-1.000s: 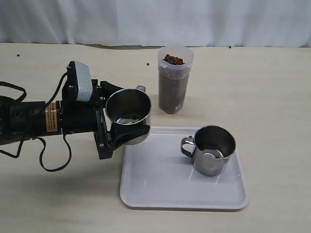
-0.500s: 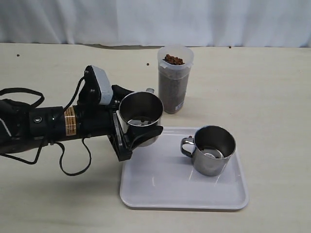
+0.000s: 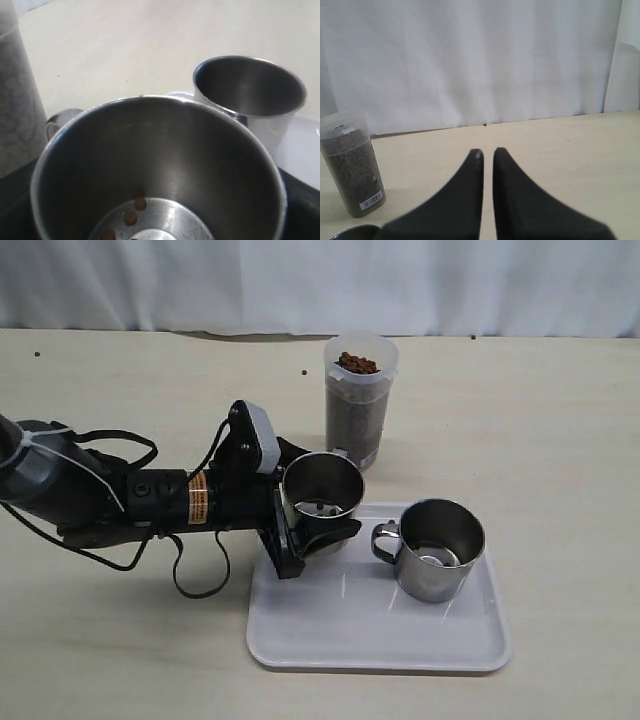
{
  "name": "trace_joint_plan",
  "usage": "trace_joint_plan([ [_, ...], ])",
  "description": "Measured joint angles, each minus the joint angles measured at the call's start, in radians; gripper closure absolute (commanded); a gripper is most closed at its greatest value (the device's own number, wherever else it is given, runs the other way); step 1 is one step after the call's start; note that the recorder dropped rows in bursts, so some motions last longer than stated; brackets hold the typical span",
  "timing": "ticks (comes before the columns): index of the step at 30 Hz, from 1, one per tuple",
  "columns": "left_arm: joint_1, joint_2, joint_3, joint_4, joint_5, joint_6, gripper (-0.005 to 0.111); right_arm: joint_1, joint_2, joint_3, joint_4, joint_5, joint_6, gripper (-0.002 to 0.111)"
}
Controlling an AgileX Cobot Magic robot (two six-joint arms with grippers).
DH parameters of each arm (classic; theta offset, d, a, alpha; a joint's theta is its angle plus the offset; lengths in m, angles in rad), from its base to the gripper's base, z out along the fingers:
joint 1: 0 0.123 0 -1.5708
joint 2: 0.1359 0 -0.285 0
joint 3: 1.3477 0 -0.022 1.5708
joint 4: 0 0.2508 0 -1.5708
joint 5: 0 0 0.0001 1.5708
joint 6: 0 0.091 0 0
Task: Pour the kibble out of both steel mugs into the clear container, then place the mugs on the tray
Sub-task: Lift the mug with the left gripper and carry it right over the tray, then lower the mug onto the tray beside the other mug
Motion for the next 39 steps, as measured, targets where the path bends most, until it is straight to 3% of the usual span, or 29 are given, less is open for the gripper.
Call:
trace_joint_plan([
  [15, -0.018, 0.094, -0.051, 0.001, 0.011, 0.0, 0.104, 0.0, 0.0, 0.0, 0.0, 0.0, 0.0, 0.103],
  [18, -0.018, 0.094, -0.052, 0.001, 0.009, 0.0, 0.089, 0.0, 0.0, 0.0, 0.0, 0.0, 0.0, 0.103],
  [19, -0.018, 0.094, -0.052, 0.001, 0.009, 0.0, 0.07, 0.0, 0.0, 0.0, 0.0, 0.0, 0.0, 0.103],
  [20, -0.018, 0.094, -0.052, 0.001, 0.007, 0.0, 0.059, 0.0, 0.0, 0.0, 0.0, 0.0, 0.0, 0.103],
  [21, -0.018, 0.094, -0.052, 0.001, 0.007, 0.0, 0.038, 0.0, 0.0, 0.0, 0.0, 0.0, 0.0, 0.103],
  [23, -0.018, 0.095, -0.052, 0.001, 0.007, 0.0, 0.025, 0.0, 0.0, 0.0, 0.0, 0.0, 0.0, 0.103],
  [32, -0.003, 0.087, -0.052, 0.009, 0.024, -0.004, 0.023, 0.0, 0.0, 0.0, 0.0, 0.0, 0.0, 0.103],
  [39, 0.016, 0.07, -0.052, 0.145, 0.026, -0.038, 0.023, 0.0, 0.0, 0.0, 0.0, 0.0, 0.0, 0.103],
])
